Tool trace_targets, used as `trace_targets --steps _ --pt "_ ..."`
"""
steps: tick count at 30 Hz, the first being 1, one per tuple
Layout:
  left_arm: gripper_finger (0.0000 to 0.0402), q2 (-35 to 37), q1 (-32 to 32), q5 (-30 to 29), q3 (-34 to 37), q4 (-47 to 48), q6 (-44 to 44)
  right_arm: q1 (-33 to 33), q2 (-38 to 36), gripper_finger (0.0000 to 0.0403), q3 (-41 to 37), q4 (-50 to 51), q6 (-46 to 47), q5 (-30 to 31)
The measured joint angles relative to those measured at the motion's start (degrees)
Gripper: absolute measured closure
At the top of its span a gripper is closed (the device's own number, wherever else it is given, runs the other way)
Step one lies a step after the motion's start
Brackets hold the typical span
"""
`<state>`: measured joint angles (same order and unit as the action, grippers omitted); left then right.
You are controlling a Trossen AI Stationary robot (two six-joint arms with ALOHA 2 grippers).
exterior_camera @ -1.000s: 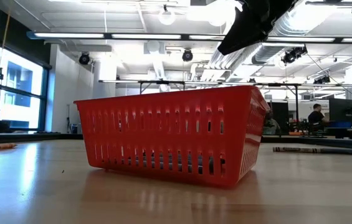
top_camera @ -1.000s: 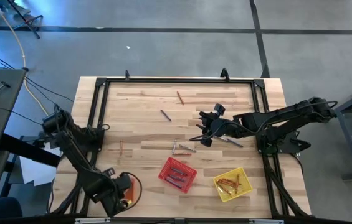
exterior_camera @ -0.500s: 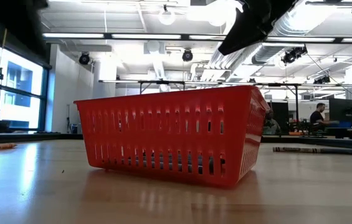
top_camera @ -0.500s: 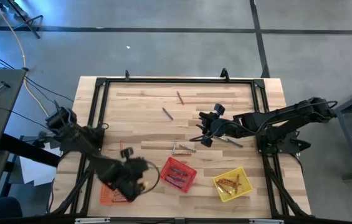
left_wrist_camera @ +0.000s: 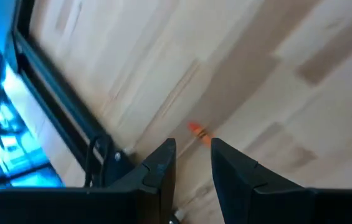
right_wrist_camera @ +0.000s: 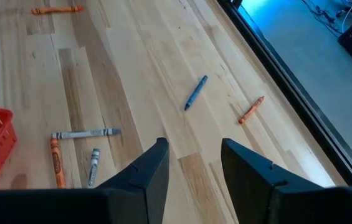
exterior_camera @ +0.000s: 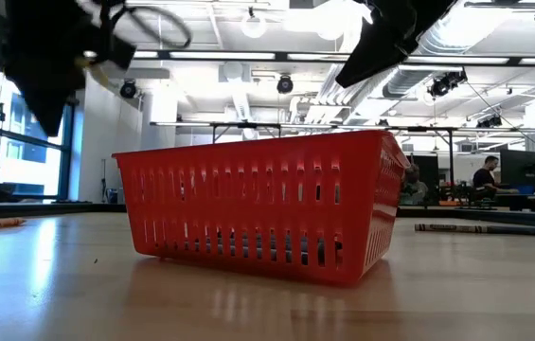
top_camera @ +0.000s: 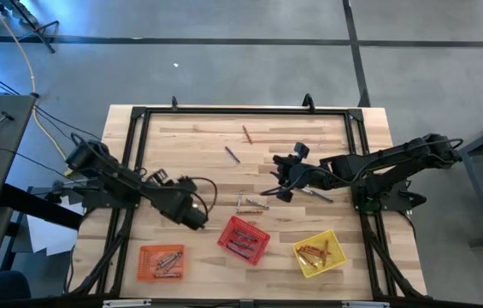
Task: Sort crayons
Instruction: Put the orange crayon into the yellow bin
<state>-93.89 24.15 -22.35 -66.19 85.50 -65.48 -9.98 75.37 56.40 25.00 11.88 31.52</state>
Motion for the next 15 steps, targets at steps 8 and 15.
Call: trace_targets --steps 8,15 --pt "0.0312 14.07 1.11 0.38 13.78 -11.93 -11.19 -0.01 0.0 0.0264 0.0 1.37 -1.33 -0.01" --pt "0.0312 26.87 2.69 5.21 24.76 -15.2 -25.77 -0.01 0.0 0.0264 0.0 1.34 -1.84 0.0"
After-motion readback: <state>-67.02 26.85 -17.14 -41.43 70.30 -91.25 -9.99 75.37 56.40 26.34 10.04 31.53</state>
